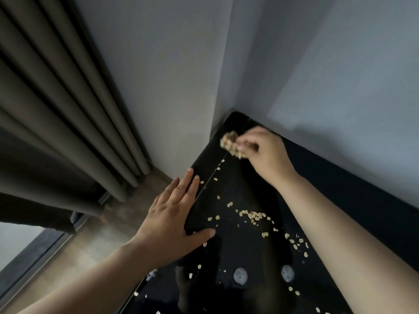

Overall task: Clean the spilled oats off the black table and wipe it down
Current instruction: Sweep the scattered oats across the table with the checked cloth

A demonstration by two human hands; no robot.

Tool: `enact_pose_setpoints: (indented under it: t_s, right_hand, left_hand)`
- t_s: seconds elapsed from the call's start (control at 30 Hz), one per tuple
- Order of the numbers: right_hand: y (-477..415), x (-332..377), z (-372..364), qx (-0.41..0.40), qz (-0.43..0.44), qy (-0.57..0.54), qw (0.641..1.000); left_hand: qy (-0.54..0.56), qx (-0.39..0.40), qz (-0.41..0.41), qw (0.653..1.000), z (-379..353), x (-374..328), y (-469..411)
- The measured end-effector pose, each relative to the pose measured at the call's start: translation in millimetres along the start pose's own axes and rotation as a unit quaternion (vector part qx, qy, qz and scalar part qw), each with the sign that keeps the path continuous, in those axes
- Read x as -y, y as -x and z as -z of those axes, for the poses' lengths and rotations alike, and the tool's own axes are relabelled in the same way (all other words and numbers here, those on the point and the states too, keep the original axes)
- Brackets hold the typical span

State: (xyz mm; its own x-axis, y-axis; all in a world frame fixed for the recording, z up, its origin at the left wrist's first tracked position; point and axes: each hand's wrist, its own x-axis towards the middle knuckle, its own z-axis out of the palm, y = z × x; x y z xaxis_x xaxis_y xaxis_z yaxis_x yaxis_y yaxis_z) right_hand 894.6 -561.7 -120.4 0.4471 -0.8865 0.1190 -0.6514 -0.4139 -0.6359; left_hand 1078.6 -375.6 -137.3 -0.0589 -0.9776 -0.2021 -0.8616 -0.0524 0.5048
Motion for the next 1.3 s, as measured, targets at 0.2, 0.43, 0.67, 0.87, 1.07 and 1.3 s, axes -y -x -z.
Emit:
enact_pose_setpoints:
  t_s: [0.2,0.43,0.67,0.87,1.07,1.3]
  right_hand:
    - [48.0,16.3,35.6,0.092,-0.013,-0.035,0.995]
    - [-49.4,-5.2,1.6,-0.086,-0.036,0.003,0.996]
    - [-39.9,-9.1,-15.8,-0.068,-0.035,-0.009,0.997]
    - [54.7,14.9,6.3,0.079,0.005,-0.026,0.997]
    - [20.8,6.3,17.9,-0.037,-0.03,-0.057,0.997]
    - [-47.4,-5.4,-20.6,-0.082,-0.082,-0.02,0.993]
  left_hand:
    - [-0.008,-0.003,0.006,1.0,-1.5,-4.6,1.0]
    - [-0.019,-0.006,0.01,1.0,-1.5,-5.3,2.1]
    - [-0.023,-0.006,0.012,1.0,-1.6,-5.4,2.3]
    - [-0.032,-0.004,0.016,0.999,-0.6,-7.6,1.9]
    - [-0.039,-0.009,0.021,0.999,-1.1,-8.7,1.9]
    - [-0.029,-0.012,0.019,0.999,-0.9,-8.4,2.5]
